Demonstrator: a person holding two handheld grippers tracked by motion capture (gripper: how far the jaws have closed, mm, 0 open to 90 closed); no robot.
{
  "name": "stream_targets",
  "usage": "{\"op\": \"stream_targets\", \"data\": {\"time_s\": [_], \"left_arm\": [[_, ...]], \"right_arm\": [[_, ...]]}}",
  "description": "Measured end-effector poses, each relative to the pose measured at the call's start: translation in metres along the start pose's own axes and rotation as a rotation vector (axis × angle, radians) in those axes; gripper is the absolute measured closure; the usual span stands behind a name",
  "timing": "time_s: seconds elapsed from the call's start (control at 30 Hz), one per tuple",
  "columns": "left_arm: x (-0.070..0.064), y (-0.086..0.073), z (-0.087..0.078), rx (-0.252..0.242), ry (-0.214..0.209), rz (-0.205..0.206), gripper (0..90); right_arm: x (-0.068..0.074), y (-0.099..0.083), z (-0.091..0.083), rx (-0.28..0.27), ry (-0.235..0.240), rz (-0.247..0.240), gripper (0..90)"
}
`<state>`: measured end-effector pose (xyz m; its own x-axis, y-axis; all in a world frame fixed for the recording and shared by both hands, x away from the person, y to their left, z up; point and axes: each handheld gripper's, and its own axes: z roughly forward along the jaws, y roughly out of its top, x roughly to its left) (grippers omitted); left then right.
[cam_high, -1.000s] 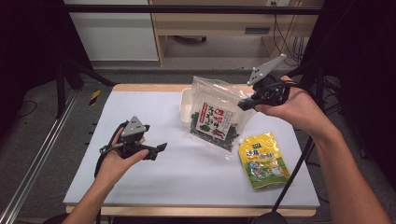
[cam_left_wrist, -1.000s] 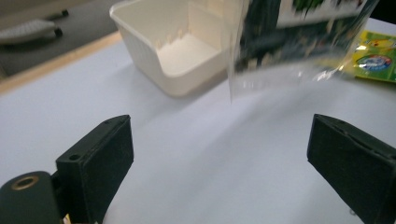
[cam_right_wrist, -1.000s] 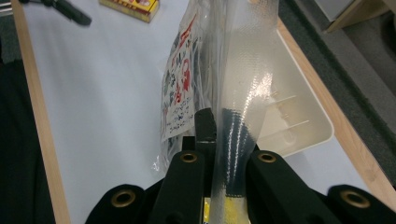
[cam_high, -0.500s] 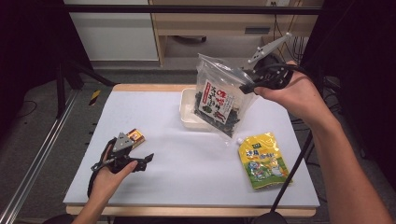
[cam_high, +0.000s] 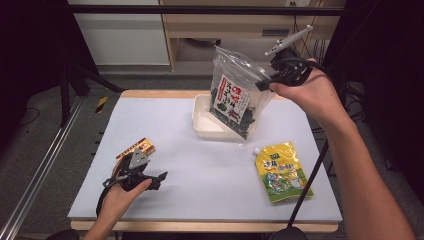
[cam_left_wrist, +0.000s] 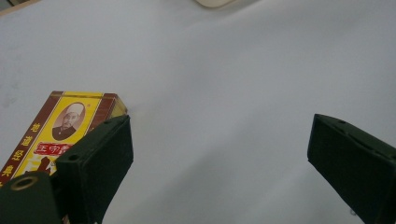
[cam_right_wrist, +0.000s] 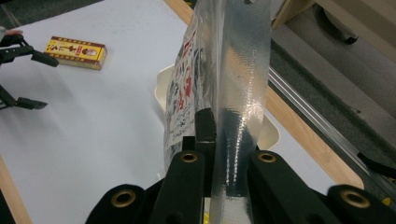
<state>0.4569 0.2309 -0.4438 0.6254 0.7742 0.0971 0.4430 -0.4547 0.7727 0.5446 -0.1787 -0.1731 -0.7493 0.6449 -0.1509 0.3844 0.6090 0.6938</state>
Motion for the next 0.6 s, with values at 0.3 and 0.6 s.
{"op": "stream_targets", "data": {"time_s": [0.3, 0.6], "left_arm": [[0.003, -0.001, 0.002, 0.006, 0.014, -0.009, 6.9], [0.005, -0.003, 0.003, 0.018, 0.021, -0.010, 6.9]], "right_arm": [[-0.005, 0.005, 0.001, -0.030, -0.060, 0.058, 87.3], [-0.009, 0.013, 0.012, -0.056, -0.097, 0.103, 87.5]]}}
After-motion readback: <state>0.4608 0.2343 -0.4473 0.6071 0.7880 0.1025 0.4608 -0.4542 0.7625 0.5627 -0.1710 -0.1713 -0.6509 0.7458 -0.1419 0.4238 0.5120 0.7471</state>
